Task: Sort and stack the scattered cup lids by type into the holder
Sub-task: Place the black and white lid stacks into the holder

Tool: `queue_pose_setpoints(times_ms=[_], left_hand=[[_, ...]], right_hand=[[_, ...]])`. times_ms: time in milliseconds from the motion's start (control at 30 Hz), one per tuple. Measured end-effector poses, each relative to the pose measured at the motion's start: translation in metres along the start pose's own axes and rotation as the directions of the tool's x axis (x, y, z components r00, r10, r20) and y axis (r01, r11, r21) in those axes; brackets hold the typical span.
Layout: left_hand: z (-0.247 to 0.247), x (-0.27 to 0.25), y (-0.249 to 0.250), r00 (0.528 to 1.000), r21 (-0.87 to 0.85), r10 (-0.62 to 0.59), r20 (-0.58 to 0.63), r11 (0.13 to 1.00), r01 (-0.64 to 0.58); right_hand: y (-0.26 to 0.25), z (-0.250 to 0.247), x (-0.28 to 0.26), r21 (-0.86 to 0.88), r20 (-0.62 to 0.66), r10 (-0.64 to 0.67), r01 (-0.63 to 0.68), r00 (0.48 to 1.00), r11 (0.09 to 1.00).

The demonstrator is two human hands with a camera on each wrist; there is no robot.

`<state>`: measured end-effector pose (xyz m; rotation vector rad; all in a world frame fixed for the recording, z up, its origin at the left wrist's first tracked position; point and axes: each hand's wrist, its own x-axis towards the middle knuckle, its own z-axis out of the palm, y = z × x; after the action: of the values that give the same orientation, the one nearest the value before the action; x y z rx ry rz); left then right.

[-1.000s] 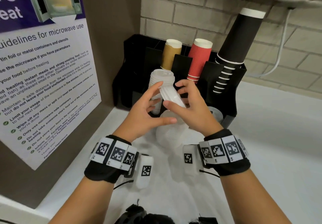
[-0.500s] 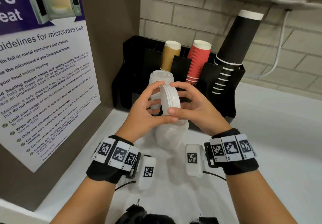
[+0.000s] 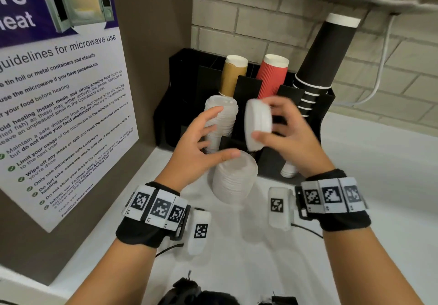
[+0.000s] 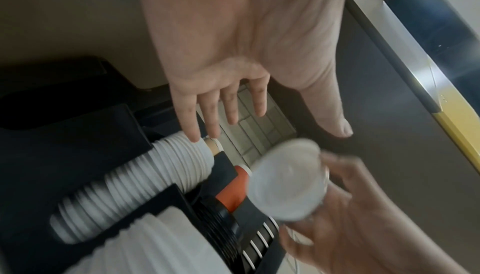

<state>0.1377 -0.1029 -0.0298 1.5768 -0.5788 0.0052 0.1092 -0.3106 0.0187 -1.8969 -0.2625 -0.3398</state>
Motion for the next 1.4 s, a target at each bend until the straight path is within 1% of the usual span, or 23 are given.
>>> queue_pose_setpoints(times_ms=[67,133,200,267,333,400,467,567,667,800,867,967,1067,1100,1133,1167,1200,1233,1267,1300,1333,1367,1400], left_hand=[[-0.008,0.001,0.0,0.998,0.026,-0.002,-0.07,1.0,0.004],[-0.014,0.003,-0.001,0.991,0.044,0.002,-0.136,0.999,0.004],[-0.018,0.004,-0.003,0.982,0.063,0.022,-0.186,0.998,-0.01],[-0.02,0.005,-0.005,0.979,0.09,0.032,-0.201,0.996,-0.014],[-0.019,0.005,-0.006,0.98,0.097,0.035,-0.198,0.995,-0.016],[-0.017,0.005,-0.007,0.982,0.095,0.031,-0.187,0.995,-0.013],[-0.014,0.004,-0.008,0.983,0.095,0.025,-0.18,0.995,-0.008],[-0.013,0.003,-0.008,0.984,0.096,0.016,-0.179,0.995,0.001],[-0.012,0.003,-0.009,0.984,0.094,0.014,-0.176,0.996,0.002],[-0.014,0.003,-0.01,0.983,0.101,0.017,-0.183,0.995,0.001],[-0.014,0.003,-0.011,0.983,0.101,0.016,-0.184,0.995,0.002],[-0.014,0.003,-0.012,0.983,0.093,0.015,-0.185,0.996,0.002],[-0.014,0.004,-0.013,0.985,0.09,0.017,-0.174,0.996,-0.001],[-0.014,0.004,-0.013,0.985,0.087,0.017,-0.172,0.996,-0.002],[-0.014,0.004,-0.013,0.985,0.085,0.017,-0.17,0.996,-0.003],[-0.014,0.004,-0.014,0.985,0.082,0.017,-0.17,0.997,-0.003],[-0.015,0.004,-0.015,0.985,0.078,0.017,-0.172,0.997,-0.004],[-0.015,0.004,-0.015,0.985,0.074,0.016,-0.173,0.997,-0.003],[-0.016,0.005,-0.016,0.985,0.07,0.015,-0.173,0.998,-0.003],[-0.016,0.005,-0.017,0.985,0.069,0.014,-0.17,0.998,-0.002],[-0.015,0.005,-0.018,0.986,0.069,0.012,-0.167,0.998,0.0],[-0.015,0.005,-0.019,0.986,0.069,0.01,-0.165,0.998,0.002],[-0.015,0.004,-0.02,0.986,0.068,0.007,-0.164,0.998,0.005]], right_hand=[[0.008,-0.025,0.009,-0.083,-0.197,-0.035,0.019,0.98,0.996],[0.022,-0.052,0.016,-0.221,-0.306,-0.036,-0.034,0.951,0.975],[0.039,-0.071,0.021,-0.403,-0.284,0.031,-0.149,0.958,0.903],[0.056,-0.08,0.023,-0.613,-0.204,0.142,-0.239,0.969,0.753],[0.067,-0.078,0.024,-0.792,-0.144,0.216,-0.243,0.966,0.561],[0.072,-0.074,0.024,-0.875,-0.117,0.25,-0.219,0.961,0.432],[0.075,-0.071,0.025,-0.914,-0.088,0.277,-0.188,0.957,0.359],[0.078,-0.065,0.021,-0.948,-0.032,0.309,-0.127,0.951,0.293],[0.083,-0.057,0.015,-0.985,0.033,0.284,-0.018,0.958,0.172],[0.085,-0.055,0.008,-0.997,0.068,0.341,0.051,0.938,0.059],[0.086,-0.056,0.005,-0.998,0.056,0.306,0.05,0.951,0.029],[0.088,-0.056,0.001,-0.999,0.011,0.213,0.004,0.977,0.033],[0.089,-0.053,-0.002,-0.999,-0.011,0.357,-0.021,0.934,0.024],[0.089,-0.052,-0.003,-1.0,-0.019,0.384,-0.021,0.923,0.0],[0.088,-0.051,-0.003,-1.0,-0.031,0.365,-0.028,0.931,-0.014],[0.085,-0.048,-0.003,-0.999,-0.051,0.298,-0.053,0.953,-0.001],[0.081,-0.046,-0.003,-0.994,-0.078,0.196,-0.091,0.978,0.06],[0.076,-0.041,-0.002,-0.976,-0.103,0.087,-0.118,0.991,0.183],[0.07,-0.035,-0.002,-0.93,-0.112,-0.007,-0.102,0.994,0.352],[0.062,-0.027,-0.002,-0.851,-0.097,-0.073,-0.044,0.993,0.524],[0.055,-0.017,-0.003,-0.75,-0.063,-0.113,0.028,0.992,0.661],[0.047,-0.006,-0.004,-0.661,-0.024,-0.127,0.079,0.992,0.746],[0.042,0.005,-0.006,-0.602,0.015,-0.118,0.103,0.993,0.792]])
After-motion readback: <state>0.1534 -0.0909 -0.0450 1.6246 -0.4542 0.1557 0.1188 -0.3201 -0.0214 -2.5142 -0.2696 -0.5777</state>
